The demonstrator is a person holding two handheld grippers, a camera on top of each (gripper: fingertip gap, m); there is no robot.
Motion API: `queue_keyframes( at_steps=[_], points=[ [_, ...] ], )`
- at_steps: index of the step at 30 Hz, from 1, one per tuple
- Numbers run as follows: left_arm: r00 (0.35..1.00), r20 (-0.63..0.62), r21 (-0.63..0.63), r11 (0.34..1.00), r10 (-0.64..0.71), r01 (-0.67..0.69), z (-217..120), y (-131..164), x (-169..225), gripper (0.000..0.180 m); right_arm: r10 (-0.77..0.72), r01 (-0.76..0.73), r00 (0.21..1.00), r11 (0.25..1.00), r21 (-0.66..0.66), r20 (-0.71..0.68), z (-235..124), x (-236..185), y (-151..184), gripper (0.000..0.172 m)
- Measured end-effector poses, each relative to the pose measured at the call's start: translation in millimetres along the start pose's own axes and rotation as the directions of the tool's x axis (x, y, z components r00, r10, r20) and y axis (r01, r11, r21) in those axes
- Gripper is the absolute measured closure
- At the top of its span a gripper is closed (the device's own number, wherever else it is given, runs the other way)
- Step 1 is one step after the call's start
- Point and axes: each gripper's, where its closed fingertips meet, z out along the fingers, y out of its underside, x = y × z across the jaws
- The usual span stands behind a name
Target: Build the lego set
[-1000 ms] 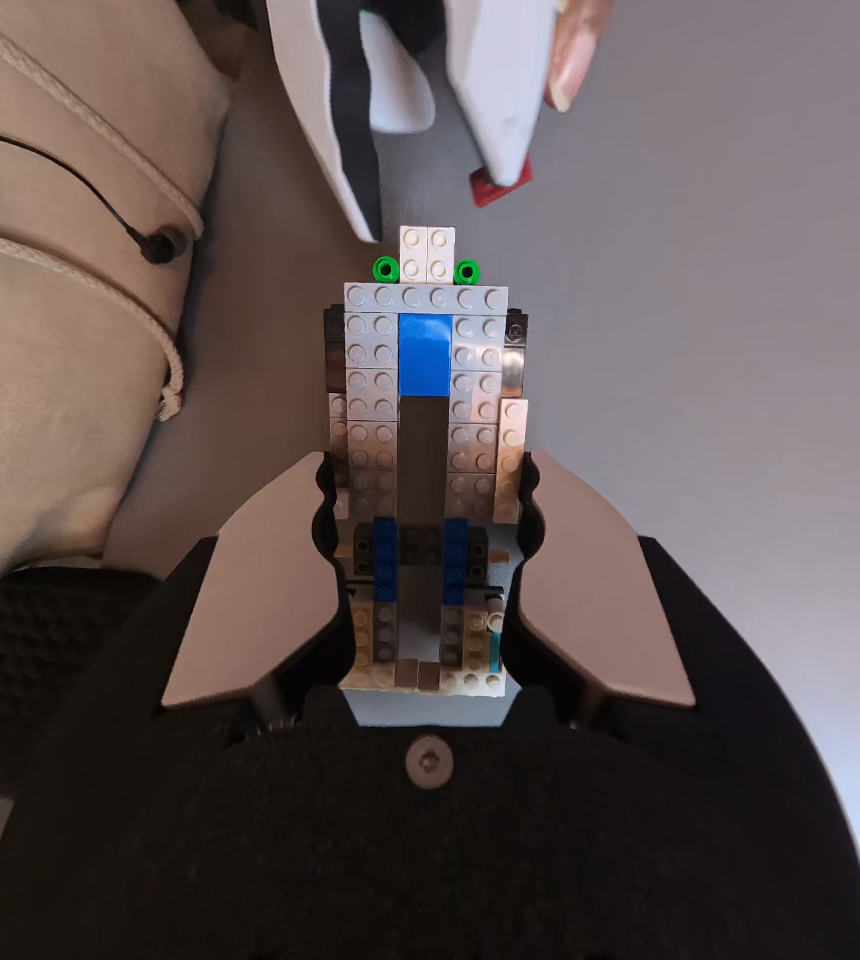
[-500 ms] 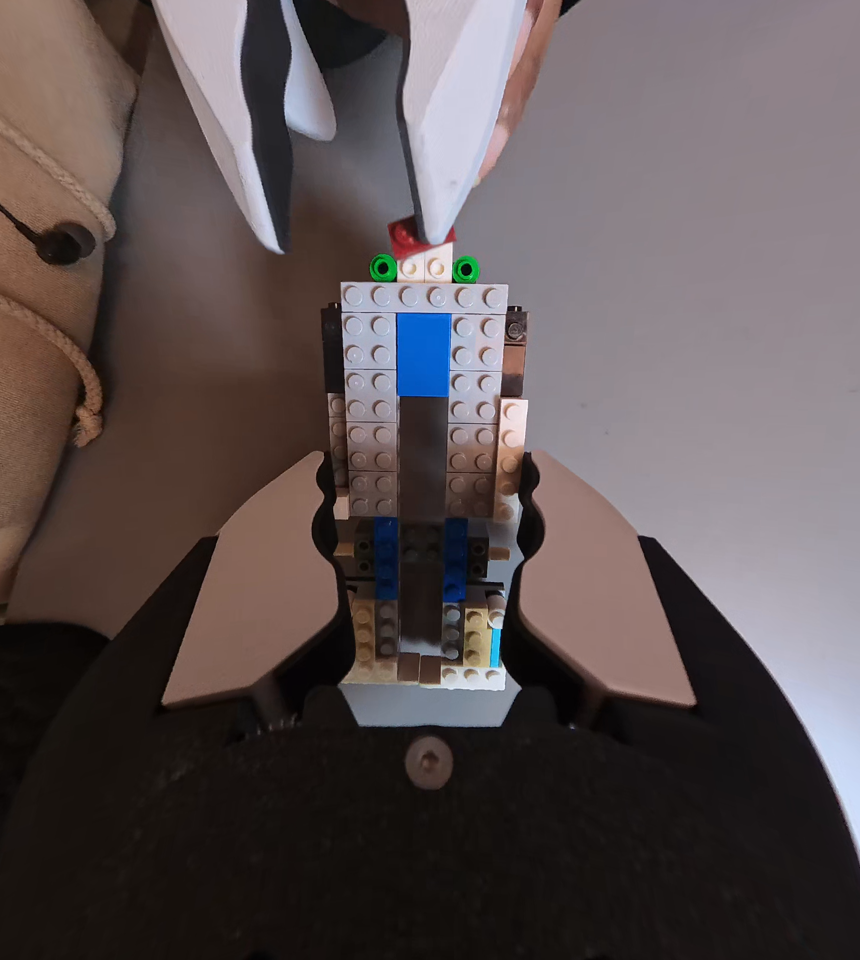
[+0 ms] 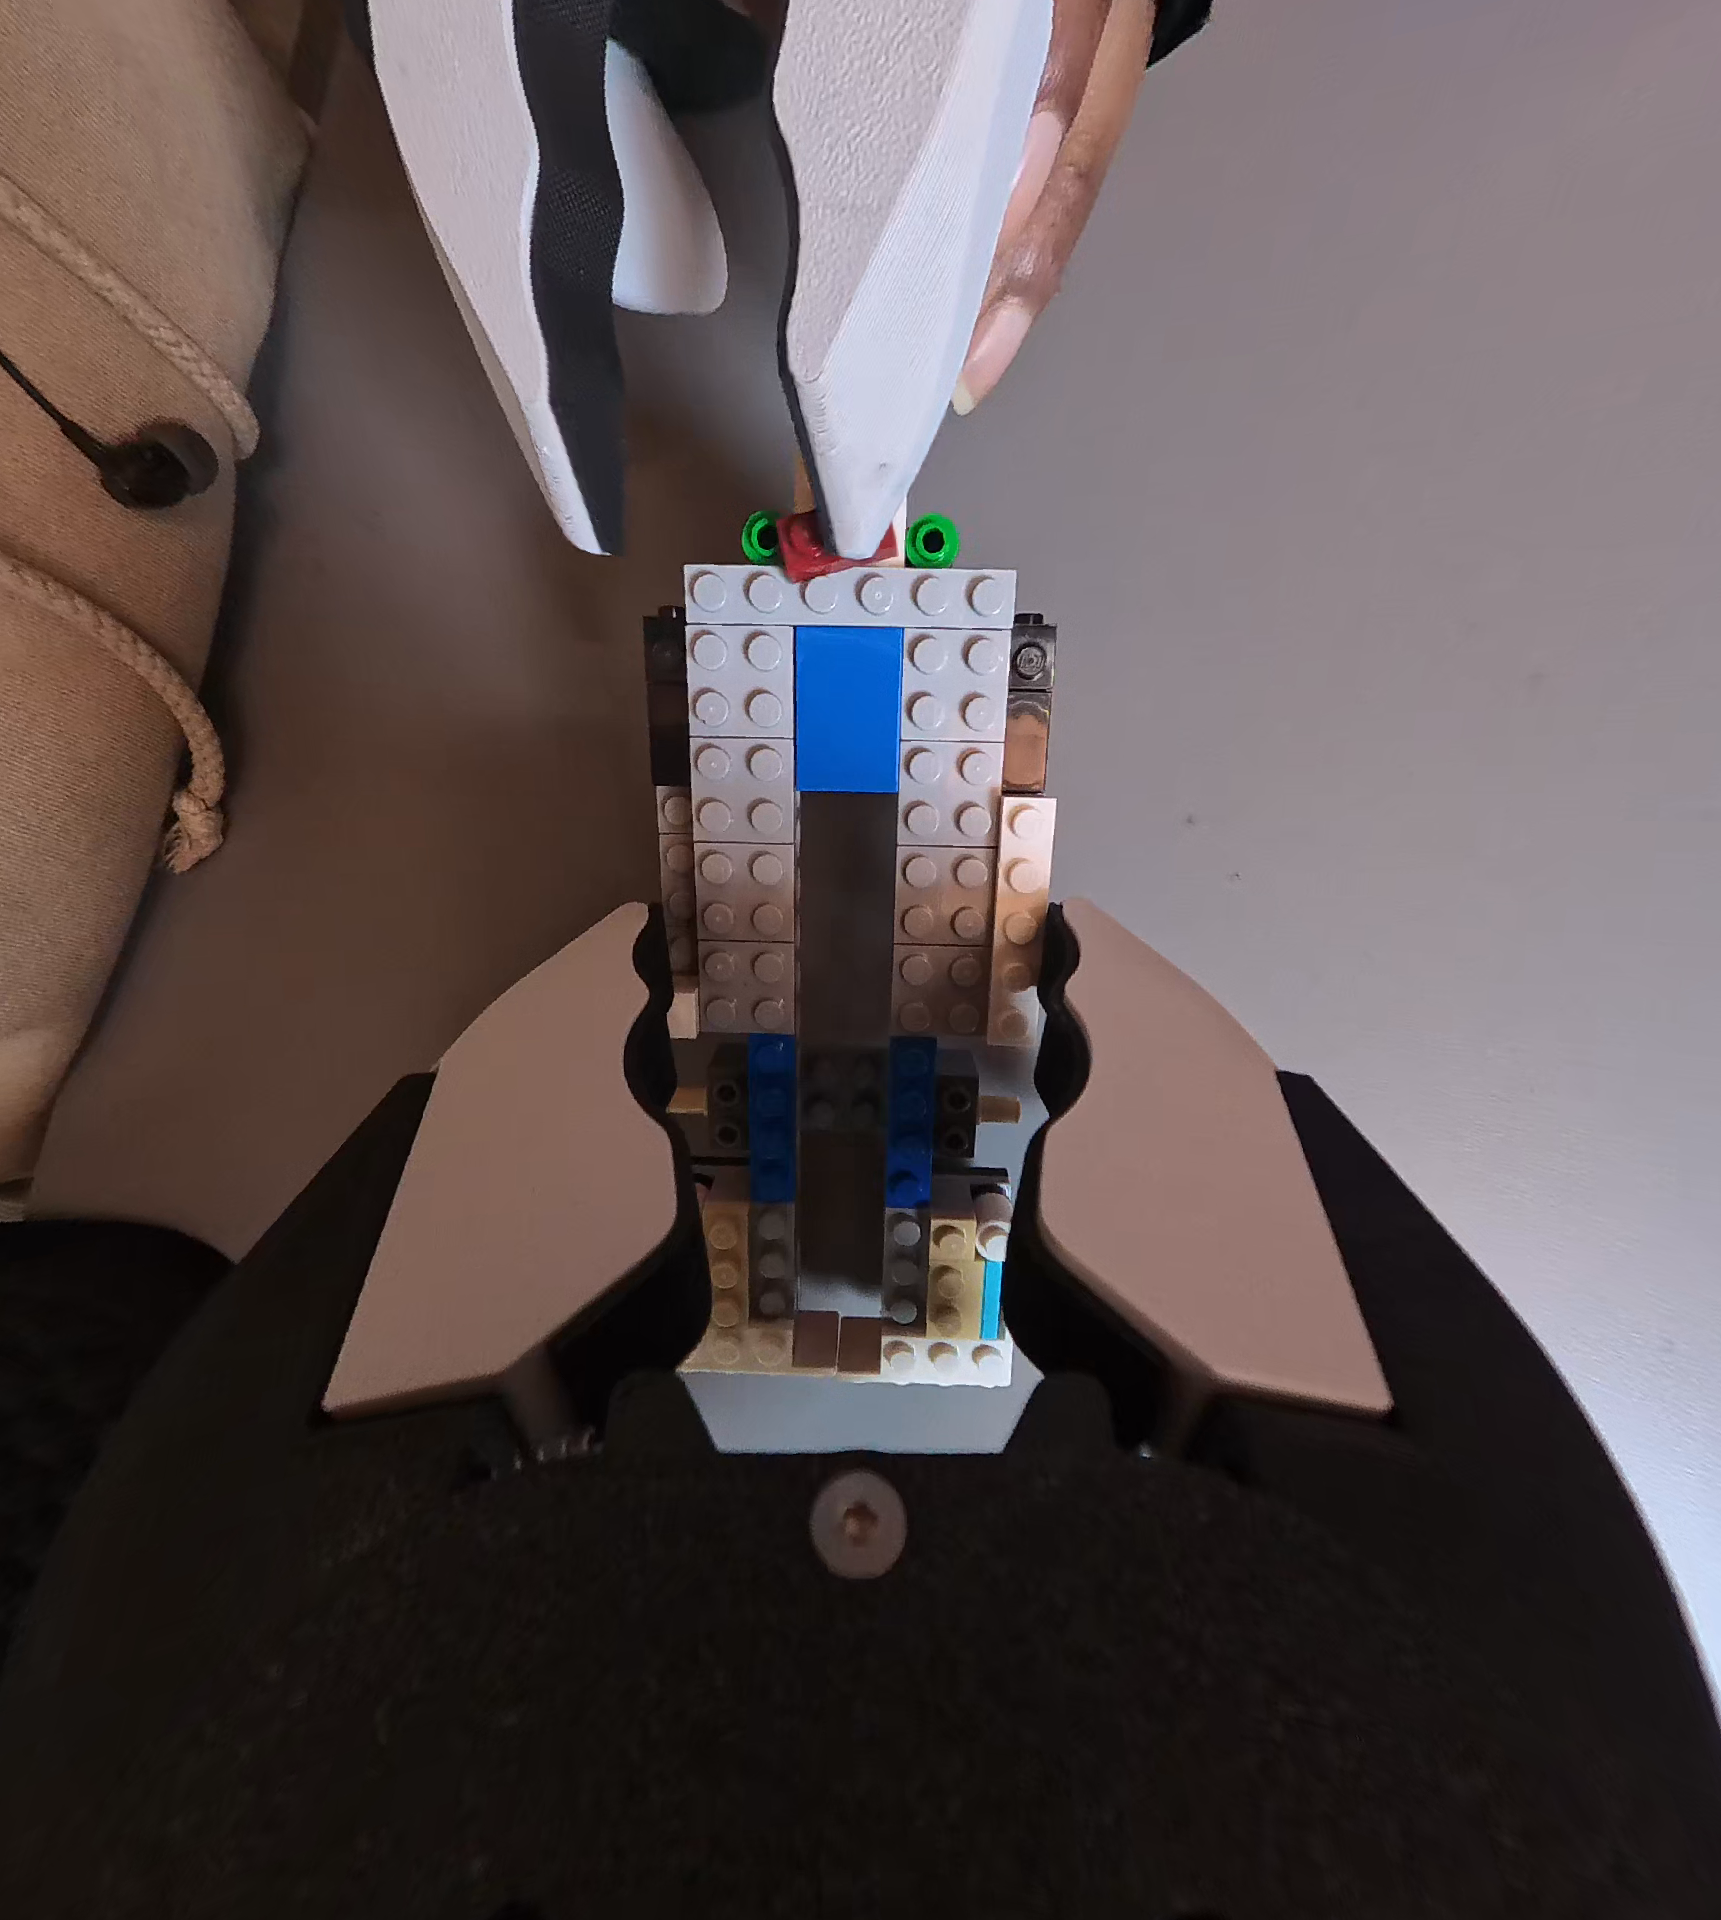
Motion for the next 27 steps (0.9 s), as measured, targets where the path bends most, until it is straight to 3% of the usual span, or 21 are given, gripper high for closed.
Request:
queue_keyframes(
  at_steps=[27],
  points=[
    [0.998,-0.06,-0.042,0.999,0.01,-0.013,0.9,7.6,5.1,0.144,-0.015,0.015,1.0,1.0,-0.014,0.006,1.9,-2.4,4.3,0.103]
  ],
)
